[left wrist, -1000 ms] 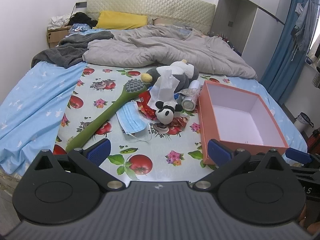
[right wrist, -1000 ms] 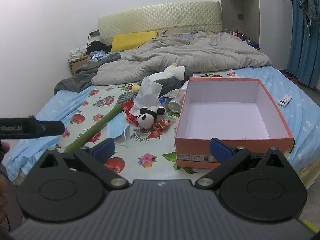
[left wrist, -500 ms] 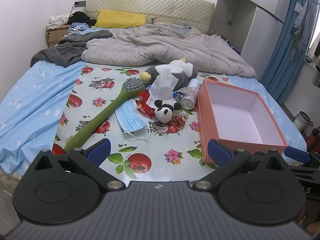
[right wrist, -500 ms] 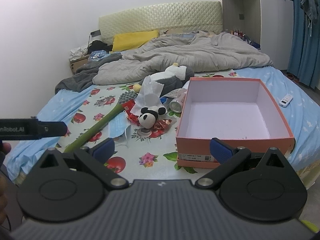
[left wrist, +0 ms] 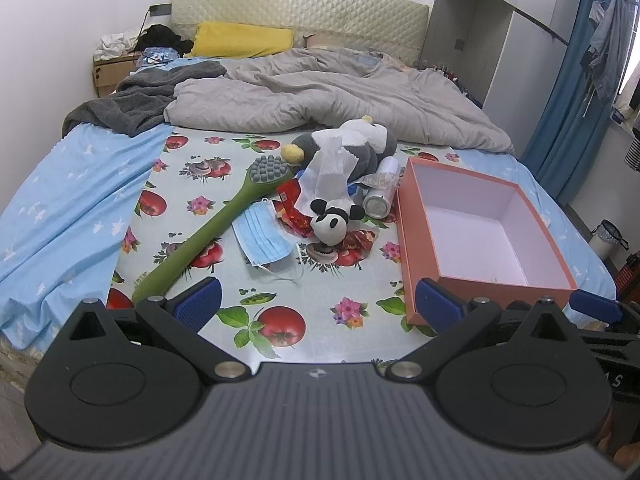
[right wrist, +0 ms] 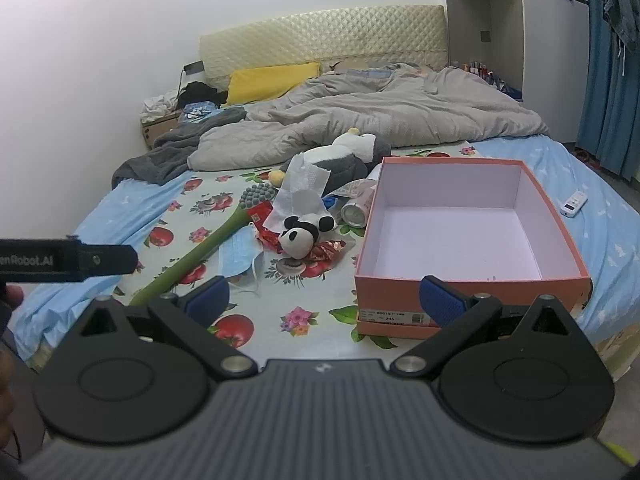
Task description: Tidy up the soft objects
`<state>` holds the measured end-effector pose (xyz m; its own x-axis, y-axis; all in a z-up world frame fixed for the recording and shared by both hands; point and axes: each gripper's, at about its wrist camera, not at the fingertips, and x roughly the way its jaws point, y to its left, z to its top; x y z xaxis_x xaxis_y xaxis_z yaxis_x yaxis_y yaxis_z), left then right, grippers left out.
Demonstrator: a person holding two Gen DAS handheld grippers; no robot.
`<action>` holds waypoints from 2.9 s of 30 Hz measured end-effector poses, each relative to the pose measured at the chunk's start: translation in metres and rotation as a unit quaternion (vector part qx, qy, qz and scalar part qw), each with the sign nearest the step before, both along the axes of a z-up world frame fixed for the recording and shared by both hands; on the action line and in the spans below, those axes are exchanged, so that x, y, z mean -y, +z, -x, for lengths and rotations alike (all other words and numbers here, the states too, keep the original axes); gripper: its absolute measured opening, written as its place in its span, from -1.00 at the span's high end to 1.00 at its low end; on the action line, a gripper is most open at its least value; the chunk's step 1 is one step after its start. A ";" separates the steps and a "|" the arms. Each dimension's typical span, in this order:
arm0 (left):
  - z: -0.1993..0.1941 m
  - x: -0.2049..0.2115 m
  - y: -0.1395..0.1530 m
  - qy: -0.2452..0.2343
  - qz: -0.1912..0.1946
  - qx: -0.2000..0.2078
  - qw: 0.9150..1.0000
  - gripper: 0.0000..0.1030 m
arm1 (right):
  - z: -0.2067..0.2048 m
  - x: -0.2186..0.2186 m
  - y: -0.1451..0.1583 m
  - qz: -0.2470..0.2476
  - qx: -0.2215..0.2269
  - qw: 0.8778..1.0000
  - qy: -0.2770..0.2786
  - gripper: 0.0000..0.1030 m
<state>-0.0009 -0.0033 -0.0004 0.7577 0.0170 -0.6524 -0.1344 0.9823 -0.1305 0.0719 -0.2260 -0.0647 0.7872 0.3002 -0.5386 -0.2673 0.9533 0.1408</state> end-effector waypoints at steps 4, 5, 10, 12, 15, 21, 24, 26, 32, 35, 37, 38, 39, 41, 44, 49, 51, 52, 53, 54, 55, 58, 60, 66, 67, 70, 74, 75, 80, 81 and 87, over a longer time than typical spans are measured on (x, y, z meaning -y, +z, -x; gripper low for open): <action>0.000 0.000 0.000 0.000 0.000 0.000 1.000 -1.00 | 0.002 -0.003 0.001 -0.001 0.000 1.000 -0.001 -1.00; 0.000 0.000 0.000 0.000 0.000 0.000 1.000 -1.00 | 0.001 -0.001 0.000 -0.001 0.000 1.000 0.000 -1.00; 0.000 0.000 -0.001 0.003 -0.001 -0.003 1.000 -1.00 | 0.000 -0.002 0.000 -0.002 -0.001 1.000 0.002 -1.00; 0.000 -0.002 -0.004 0.003 -0.001 -0.004 1.000 -1.00 | -0.001 -0.002 0.001 -0.003 -0.003 1.000 0.001 -1.00; 0.000 -0.002 -0.004 0.004 0.000 -0.003 1.000 -1.00 | -0.003 0.001 0.002 -0.006 -0.004 1.000 -0.001 -1.00; 0.000 -0.003 -0.005 -0.001 -0.004 -0.003 1.000 -1.00 | -0.003 0.002 0.001 -0.010 -0.005 1.000 0.001 -1.00; 0.000 -0.002 -0.005 0.000 -0.010 -0.003 1.000 -1.00 | -0.003 0.002 0.001 -0.012 -0.006 1.000 0.005 -1.00; -0.001 -0.002 -0.006 -0.002 -0.013 -0.003 1.000 -1.00 | -0.003 0.003 0.001 -0.013 -0.007 1.000 0.005 -1.00; -0.009 -0.005 -0.012 -0.009 -0.006 -0.014 1.000 -1.00 | -0.007 0.005 -0.004 -0.025 -0.012 1.000 0.000 -1.00; -0.015 -0.008 -0.018 -0.004 -0.006 -0.018 1.000 -1.00 | -0.010 0.005 -0.006 -0.026 -0.013 1.000 0.000 -1.00; -0.021 -0.009 -0.022 -0.003 -0.006 -0.023 1.000 -1.00 | -0.014 0.004 -0.009 -0.024 -0.016 1.000 0.003 -1.00; -0.023 -0.010 -0.024 -0.002 -0.005 -0.026 1.000 -1.00 | -0.016 0.004 -0.011 -0.025 -0.019 1.000 0.003 -1.00; -0.027 -0.011 -0.027 -0.002 -0.004 -0.029 1.000 -1.00 | -0.019 0.002 -0.012 -0.026 -0.021 0.999 0.004 -1.00; -0.031 -0.013 -0.030 -0.003 0.000 -0.032 0.999 -1.00 | -0.023 0.000 -0.016 -0.028 -0.026 0.999 0.007 -1.00; -0.037 -0.018 -0.036 -0.001 0.004 -0.031 1.000 -1.00 | -0.032 -0.004 -0.022 -0.032 -0.032 0.999 0.008 -1.00; -0.050 -0.029 -0.048 0.007 0.011 -0.033 0.999 -1.00 | -0.045 -0.015 -0.030 -0.034 -0.041 0.999 0.013 -1.00; -0.056 -0.034 -0.054 0.010 0.013 -0.038 0.999 -1.00 | -0.051 -0.020 -0.033 -0.040 -0.045 0.998 0.013 -1.00; -0.060 -0.036 -0.058 0.011 0.012 -0.040 0.999 -1.00 | -0.053 -0.022 -0.034 -0.042 -0.047 0.998 0.009 -1.00; -0.063 -0.039 -0.061 0.011 0.013 -0.040 0.999 -1.00 | -0.055 -0.025 -0.035 -0.040 -0.047 0.998 0.004 -1.00; -0.066 -0.043 -0.065 0.013 0.016 -0.041 0.999 -1.00 | -0.057 -0.027 -0.036 -0.035 -0.045 0.998 -0.004 -1.00; -0.070 -0.046 -0.068 0.015 0.021 -0.041 0.999 -1.00 | -0.058 -0.029 -0.038 -0.030 -0.042 0.999 -0.012 -1.00; -0.081 -0.057 -0.082 0.025 0.036 -0.046 0.998 -1.00 | -0.067 -0.034 -0.042 -0.029 -0.041 0.999 -0.008 -0.99; -0.088 -0.063 -0.090 0.030 0.043 -0.049 0.997 -1.00 | -0.075 -0.036 -0.045 -0.034 -0.044 0.998 -0.001 -0.90; -0.112 -0.079 -0.117 0.040 0.072 -0.054 0.995 -1.00 | -0.097 -0.055 -0.051 -0.025 -0.049 0.998 0.020 -0.40; -0.117 -0.081 -0.121 0.043 0.072 -0.055 0.995 -1.00 | -0.100 -0.058 -0.053 -0.026 -0.050 0.998 0.025 -0.40; -0.129 -0.086 -0.133 0.047 0.087 -0.055 0.994 -1.00 | -0.110 -0.064 -0.057 -0.027 -0.047 0.998 0.032 -0.40; -0.146 -0.086 -0.146 0.038 0.091 -0.054 0.994 -1.00 | -0.132 -0.070 -0.065 -0.050 -0.067 0.996 0.036 -0.40; -0.151 -0.086 -0.150 0.037 0.093 -0.057 0.993 -1.00 | -0.137 -0.072 -0.066 -0.054 -0.068 0.996 0.036 -0.40; -0.175 -0.094 -0.173 0.042 0.107 -0.074 0.991 -1.00 | -0.161 -0.086 -0.074 -0.049 -0.075 0.995 0.034 -0.40; -0.179 -0.096 -0.177 0.044 0.109 -0.077 0.990 -1.00 | -0.166 -0.090 -0.077 -0.047 -0.078 0.995 0.035 -0.40; -0.205 -0.107 -0.202 0.064 0.128 -0.092 0.985 -1.00 | -0.196 -0.108 -0.090 -0.035 -0.090 0.995 0.036 -0.40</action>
